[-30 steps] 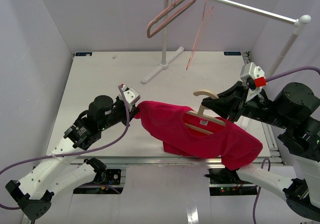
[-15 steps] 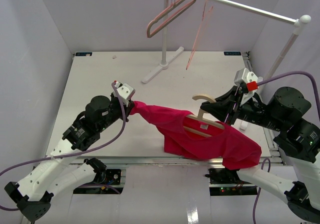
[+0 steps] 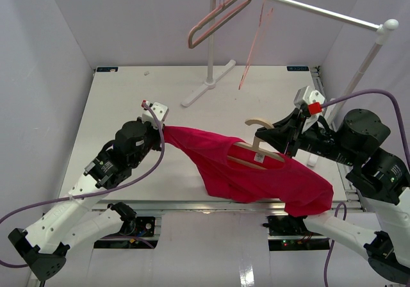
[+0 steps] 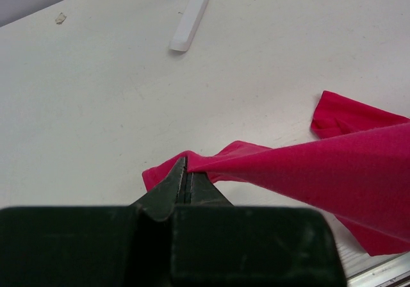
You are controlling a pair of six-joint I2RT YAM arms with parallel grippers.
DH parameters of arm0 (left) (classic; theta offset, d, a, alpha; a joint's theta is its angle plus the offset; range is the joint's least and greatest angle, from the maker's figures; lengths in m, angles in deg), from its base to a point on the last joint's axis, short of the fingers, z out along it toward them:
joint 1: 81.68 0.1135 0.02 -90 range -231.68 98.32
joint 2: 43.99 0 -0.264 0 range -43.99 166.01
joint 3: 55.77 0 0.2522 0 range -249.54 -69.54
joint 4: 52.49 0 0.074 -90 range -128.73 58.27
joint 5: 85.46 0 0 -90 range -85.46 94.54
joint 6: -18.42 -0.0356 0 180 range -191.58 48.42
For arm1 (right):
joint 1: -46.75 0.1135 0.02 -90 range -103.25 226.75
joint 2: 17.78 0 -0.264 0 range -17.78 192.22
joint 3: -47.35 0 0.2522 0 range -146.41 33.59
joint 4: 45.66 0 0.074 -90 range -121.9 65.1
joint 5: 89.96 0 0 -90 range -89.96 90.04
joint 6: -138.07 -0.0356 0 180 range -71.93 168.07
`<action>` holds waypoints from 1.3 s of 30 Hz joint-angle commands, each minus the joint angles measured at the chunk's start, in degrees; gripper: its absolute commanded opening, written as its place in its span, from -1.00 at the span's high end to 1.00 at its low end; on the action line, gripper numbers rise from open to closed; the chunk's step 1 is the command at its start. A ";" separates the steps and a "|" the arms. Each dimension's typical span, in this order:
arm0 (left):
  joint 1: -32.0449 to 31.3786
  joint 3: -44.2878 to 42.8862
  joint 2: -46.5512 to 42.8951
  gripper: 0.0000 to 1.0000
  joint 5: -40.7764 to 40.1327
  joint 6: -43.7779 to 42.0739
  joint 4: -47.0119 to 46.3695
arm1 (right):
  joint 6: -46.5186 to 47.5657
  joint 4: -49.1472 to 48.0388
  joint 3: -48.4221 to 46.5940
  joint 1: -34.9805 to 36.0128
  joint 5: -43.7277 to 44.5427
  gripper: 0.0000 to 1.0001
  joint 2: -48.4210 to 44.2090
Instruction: Place the t-shirt on the hanger
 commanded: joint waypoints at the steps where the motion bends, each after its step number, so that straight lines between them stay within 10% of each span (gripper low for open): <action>1: 0.08 -0.62 0.00 1.00 -3.64 1.42 0.86 | 1.39 -1.29 0.15 -0.20 -1.30 0.85 0.83; 6: 0.08 -3.80 1.12 0.94 -4.90 3.66 3.36 | 2.24 -3.95 0.02 -0.14 -3.00 0.85 3.52; 14: 0.08 -13.55 -0.46 -0.03 -4.67 3.32 7.48 | 3.80 -18.64 -1.47 -0.20 -9.88 0.85 11.74; 26: 0.08 -14.73 -1.58 -0.08 40.15 -4.18 4.71 | -1.44 -37.65 9.12 -0.20 -23.69 0.85 15.90; 39: 0.08 -13.67 8.49 -0.11 56.04 -4.32 -3.54 | -5.69 -46.83 13.27 -0.11 -29.16 0.84 16.47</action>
